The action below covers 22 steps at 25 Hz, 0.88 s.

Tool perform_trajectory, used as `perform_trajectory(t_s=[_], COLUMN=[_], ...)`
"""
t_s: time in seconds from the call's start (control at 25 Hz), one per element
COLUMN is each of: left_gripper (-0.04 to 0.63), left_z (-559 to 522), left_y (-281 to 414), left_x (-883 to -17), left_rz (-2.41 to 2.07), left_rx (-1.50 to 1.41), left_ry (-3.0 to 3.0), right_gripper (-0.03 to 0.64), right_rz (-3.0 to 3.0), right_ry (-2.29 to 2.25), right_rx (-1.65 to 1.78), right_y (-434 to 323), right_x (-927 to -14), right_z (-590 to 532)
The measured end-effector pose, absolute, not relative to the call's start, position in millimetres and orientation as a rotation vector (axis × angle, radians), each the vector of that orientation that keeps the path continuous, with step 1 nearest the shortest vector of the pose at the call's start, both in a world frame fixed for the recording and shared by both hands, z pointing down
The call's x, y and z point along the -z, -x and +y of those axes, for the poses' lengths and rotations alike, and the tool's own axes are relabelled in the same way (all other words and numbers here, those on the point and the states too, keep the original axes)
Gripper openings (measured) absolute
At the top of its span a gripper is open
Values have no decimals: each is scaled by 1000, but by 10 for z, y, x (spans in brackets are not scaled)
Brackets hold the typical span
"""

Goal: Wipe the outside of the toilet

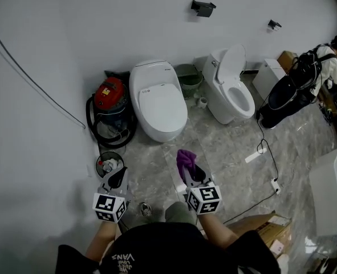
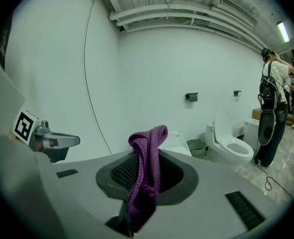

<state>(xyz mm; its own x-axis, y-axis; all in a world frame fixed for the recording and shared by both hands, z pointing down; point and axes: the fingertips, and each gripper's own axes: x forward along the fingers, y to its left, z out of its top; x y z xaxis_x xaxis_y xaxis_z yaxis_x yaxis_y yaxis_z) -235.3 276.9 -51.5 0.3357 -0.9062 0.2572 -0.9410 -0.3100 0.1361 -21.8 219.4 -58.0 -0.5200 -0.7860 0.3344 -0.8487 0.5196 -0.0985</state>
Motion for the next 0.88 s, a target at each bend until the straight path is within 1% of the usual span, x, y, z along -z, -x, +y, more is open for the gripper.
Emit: perform_trajectory(t_s=[0.28,0.48,0.88], left_gripper=[2,2,2], left_z=[2423,2143,1429], left_y=[2354,2317,1865], left_x=[455,358,-80], left_rz=[-1703,-1765,-1790], left_rx=[-200,-188,-196], left_ry=[-2305,-2230,-2143], right_gripper=[80,80,80], right_rz=[-2524,-2538,-2550], right_ry=[-1359,-1259,-1118], right_rx=[-380,-382,-387], right_y=[172,181,-3], right_x=[459,332,-121], right_z=[1815,1455,712])
